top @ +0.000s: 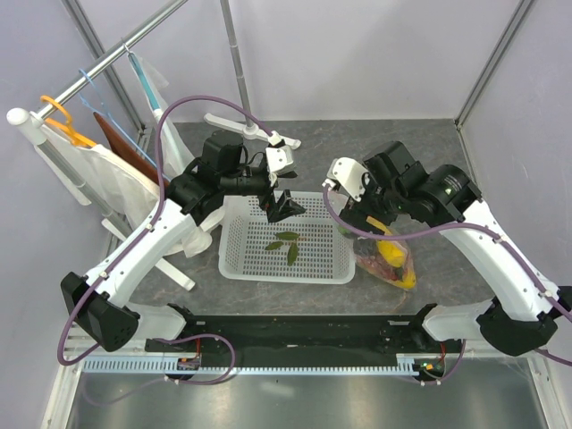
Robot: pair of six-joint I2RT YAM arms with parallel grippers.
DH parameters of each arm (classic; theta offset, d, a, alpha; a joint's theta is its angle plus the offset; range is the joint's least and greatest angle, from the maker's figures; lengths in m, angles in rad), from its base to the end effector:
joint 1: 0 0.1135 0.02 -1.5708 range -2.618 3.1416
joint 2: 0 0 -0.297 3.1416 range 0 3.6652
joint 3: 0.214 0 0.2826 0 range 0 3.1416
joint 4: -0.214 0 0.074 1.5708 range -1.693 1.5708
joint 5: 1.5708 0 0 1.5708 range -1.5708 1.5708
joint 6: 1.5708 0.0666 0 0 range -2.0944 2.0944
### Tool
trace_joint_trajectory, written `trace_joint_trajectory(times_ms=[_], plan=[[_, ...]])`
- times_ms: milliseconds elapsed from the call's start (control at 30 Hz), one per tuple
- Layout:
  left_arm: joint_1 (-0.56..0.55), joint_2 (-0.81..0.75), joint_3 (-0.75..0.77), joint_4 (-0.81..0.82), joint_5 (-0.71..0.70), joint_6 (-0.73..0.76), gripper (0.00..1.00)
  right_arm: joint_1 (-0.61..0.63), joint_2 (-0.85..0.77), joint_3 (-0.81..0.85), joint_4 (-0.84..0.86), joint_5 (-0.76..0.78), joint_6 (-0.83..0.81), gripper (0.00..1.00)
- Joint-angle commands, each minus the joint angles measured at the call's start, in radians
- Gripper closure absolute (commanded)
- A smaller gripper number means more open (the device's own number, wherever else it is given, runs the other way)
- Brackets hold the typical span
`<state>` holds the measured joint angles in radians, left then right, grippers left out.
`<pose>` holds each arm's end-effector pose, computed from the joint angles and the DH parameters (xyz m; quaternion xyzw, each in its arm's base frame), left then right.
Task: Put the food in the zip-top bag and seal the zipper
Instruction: Adjust the zipper food storage bag at the center of the board.
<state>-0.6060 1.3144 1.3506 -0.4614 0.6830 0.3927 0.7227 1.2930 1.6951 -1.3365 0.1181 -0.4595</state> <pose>0.2497 -0.2242 0.4189 0.5385 0.6082 -0.3342 0.4778 0.1946 0.1611 0.4497 -0.5130 0.7976 -0.0146 0.3170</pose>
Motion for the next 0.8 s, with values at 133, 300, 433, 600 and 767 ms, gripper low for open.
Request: trace_joint_trajectory(times_ms=[133, 300, 433, 600, 767], plan=[[0.005, -0.024, -0.019, 0.027, 0.018, -0.017, 0.00, 0.004, 0.042, 0.008, -0.069, -0.035, -0.004, 0.16], [0.005, -0.030, -0.027, 0.026, 0.015, -0.012, 0.00, 0.009, 0.058, 0.005, -0.093, -0.072, -0.004, 0.46], [0.005, -0.026, -0.021, 0.026, 0.013, -0.014, 0.00, 0.012, 0.051, -0.028, -0.119, -0.116, 0.013, 0.74], [0.005, -0.023, -0.019, 0.026, 0.020, -0.035, 0.00, -0.006, -0.013, -0.107, -0.022, -0.045, 0.053, 1.00], [0.005, -0.023, -0.019, 0.026, 0.023, -0.054, 0.00, -0.280, -0.023, -0.073, 0.089, -0.027, -0.082, 1.00]])
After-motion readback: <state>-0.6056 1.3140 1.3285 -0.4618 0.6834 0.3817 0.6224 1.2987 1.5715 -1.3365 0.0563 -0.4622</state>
